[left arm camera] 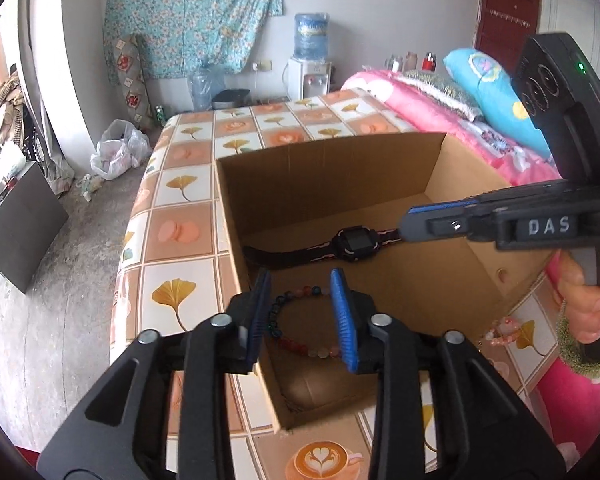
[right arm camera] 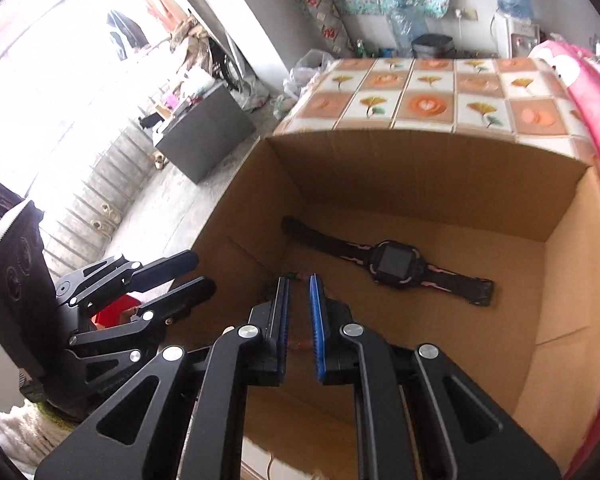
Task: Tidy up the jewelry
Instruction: 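Lower the bead bracelet into the box and open both tools, then withdraw both tools from the box toward the gold chain keychain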
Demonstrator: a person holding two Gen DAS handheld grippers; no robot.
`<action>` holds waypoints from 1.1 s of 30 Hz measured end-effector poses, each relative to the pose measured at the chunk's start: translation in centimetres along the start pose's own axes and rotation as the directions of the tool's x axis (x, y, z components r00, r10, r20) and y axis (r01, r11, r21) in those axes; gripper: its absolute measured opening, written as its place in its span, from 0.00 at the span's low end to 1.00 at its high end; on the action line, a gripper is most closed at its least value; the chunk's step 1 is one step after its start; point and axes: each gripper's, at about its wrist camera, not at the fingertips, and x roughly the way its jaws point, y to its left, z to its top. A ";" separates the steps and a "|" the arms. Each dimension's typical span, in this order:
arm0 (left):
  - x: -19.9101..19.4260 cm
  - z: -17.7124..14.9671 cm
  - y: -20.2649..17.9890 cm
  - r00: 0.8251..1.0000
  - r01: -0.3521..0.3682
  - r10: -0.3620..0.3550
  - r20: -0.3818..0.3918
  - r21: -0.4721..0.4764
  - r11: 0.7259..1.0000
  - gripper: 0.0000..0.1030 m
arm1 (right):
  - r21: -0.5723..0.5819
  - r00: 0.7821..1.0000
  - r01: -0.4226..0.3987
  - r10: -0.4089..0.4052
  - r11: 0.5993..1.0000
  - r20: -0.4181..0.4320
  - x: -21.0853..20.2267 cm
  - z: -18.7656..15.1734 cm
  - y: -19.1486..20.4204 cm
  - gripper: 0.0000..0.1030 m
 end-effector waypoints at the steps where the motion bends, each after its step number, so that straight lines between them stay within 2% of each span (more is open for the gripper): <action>1: -0.6 -0.2 0.0 1.000 0.004 -0.004 0.017 -0.004 1.000 0.36 | 0.000 1.000 0.002 -0.002 1.000 0.023 -1.1 -0.3 0.0 0.11; 3: -2.4 -0.9 0.0 0.998 0.026 -0.025 0.060 -0.018 0.999 0.40 | 0.002 0.998 -0.004 0.004 1.000 0.068 -3.4 -1.3 0.1 0.11; 4: -3.2 -1.4 0.1 0.996 0.041 -0.038 0.081 -0.031 0.999 0.45 | 0.007 0.996 -0.011 0.010 1.000 0.090 -4.5 -1.9 -0.1 0.12; 6: -4.9 -2.4 -0.1 0.990 0.081 -0.074 0.121 -0.056 0.995 0.48 | 0.015 0.991 -0.026 0.024 1.000 0.132 -6.6 -3.5 -0.3 0.21; 8: -6.2 -3.7 -0.3 0.983 0.116 -0.104 0.150 -0.073 0.991 0.54 | 0.023 0.984 -0.045 0.040 0.999 0.172 -8.7 -5.6 -0.4 0.25; 10: -6.8 -5.2 -0.7 0.978 0.146 -0.132 0.162 -0.079 0.986 0.56 | 0.033 0.981 -0.055 0.048 0.998 0.186 -10.0 -7.7 -0.6 0.25; 13: -5.9 -7.2 -1.7 0.978 0.177 -0.166 0.123 -0.087 0.980 0.58 | 0.059 0.988 -0.057 0.048 0.997 0.144 -10.0 -10.8 -1.3 0.25; 16: -3.5 -8.6 -2.3 0.981 0.188 -0.182 0.062 -0.115 0.975 0.58 | 0.127 0.997 -0.035 0.026 0.991 0.071 -8.3 -12.5 -3.0 0.25; 19: -1.4 -9.0 -2.5 0.985 0.173 -0.170 0.034 -0.129 0.976 0.58 | 0.180 0.999 0.043 -0.048 0.983 0.026 -6.6 -12.7 -5.2 0.25; 21: -0.6 -8.7 -2.3 0.986 0.166 -0.161 0.048 -0.133 0.977 0.60 | 0.209 0.993 0.112 -0.120 0.972 0.025 -6.1 -12.1 -6.5 0.25; 26: -0.2 -8.2 -2.3 0.987 0.155 -0.148 0.057 -0.149 0.977 0.61 | 0.264 0.990 0.097 -0.120 0.960 0.072 -6.4 -11.6 -8.1 0.26; 29: -0.2 -9.4 -2.8 0.987 0.158 -0.154 0.043 -0.134 0.978 0.62 | 0.256 0.984 0.135 -0.160 0.957 0.079 -6.8 -12.6 -8.0 0.47; 31: 0.2 -10.7 -3.3 0.989 0.150 -0.149 0.010 -0.125 0.981 0.67 | 0.247 0.973 0.193 -0.218 0.950 0.077 -7.1 -13.8 -7.9 0.52; 33: 1.0 -11.7 -3.8 0.990 0.129 -0.134 -0.035 -0.113 0.985 0.69 | 0.241 0.958 0.261 -0.282 0.935 0.057 -7.2 -15.4 -7.7 0.64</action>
